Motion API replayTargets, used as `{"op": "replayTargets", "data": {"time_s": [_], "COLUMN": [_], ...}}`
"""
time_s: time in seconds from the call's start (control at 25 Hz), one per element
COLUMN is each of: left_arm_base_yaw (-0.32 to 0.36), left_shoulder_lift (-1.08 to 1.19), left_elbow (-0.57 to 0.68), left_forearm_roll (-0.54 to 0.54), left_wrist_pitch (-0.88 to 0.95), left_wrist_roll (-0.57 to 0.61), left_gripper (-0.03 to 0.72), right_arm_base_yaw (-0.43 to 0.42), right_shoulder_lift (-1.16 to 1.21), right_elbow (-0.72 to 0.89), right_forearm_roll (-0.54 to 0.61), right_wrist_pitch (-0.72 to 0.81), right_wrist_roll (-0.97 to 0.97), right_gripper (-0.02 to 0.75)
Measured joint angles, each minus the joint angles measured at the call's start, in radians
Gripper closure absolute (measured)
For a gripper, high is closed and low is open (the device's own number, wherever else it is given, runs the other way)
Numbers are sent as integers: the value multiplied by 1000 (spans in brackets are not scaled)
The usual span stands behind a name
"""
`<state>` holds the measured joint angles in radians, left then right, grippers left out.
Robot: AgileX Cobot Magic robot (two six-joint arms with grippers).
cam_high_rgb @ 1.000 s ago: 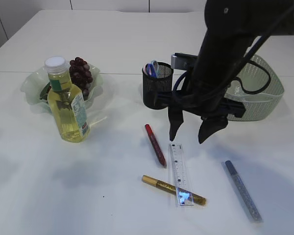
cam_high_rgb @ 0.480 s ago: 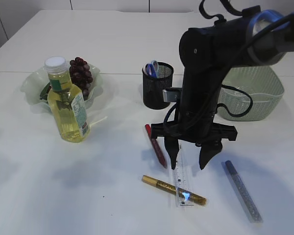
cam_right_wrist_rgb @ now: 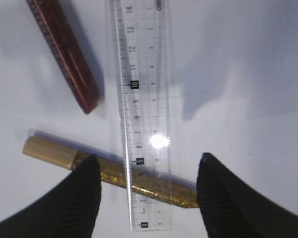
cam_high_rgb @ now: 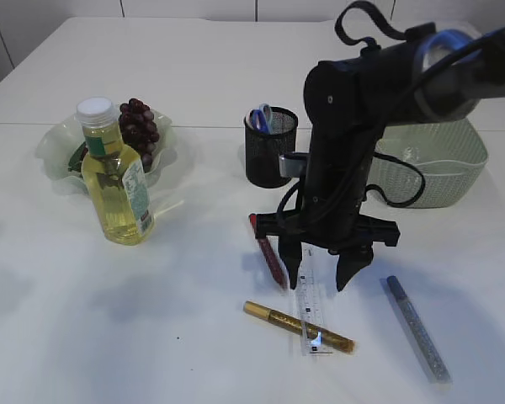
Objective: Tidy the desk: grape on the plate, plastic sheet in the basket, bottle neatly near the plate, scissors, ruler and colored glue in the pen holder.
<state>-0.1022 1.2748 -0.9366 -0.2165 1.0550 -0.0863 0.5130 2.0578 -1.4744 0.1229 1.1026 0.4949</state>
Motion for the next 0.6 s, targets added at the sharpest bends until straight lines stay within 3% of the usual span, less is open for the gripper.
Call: {"op": "replayTargets", "data": {"time_s": [0.6], "left_arm_base_yaw": [0], "left_shoulder_lift": [0], "left_elbow": [0], "left_forearm_roll": [0], "left_wrist_pitch": [-2], "left_wrist_roll": [0], "left_gripper": [316], "right_arm_base_yaw": [0], "right_shoulder_lift": [66], "right_elbow": [-2], "right_forearm_roll": [0], "right_wrist_pitch": [-42], "right_wrist_roll": [2], "right_gripper": [253]}}
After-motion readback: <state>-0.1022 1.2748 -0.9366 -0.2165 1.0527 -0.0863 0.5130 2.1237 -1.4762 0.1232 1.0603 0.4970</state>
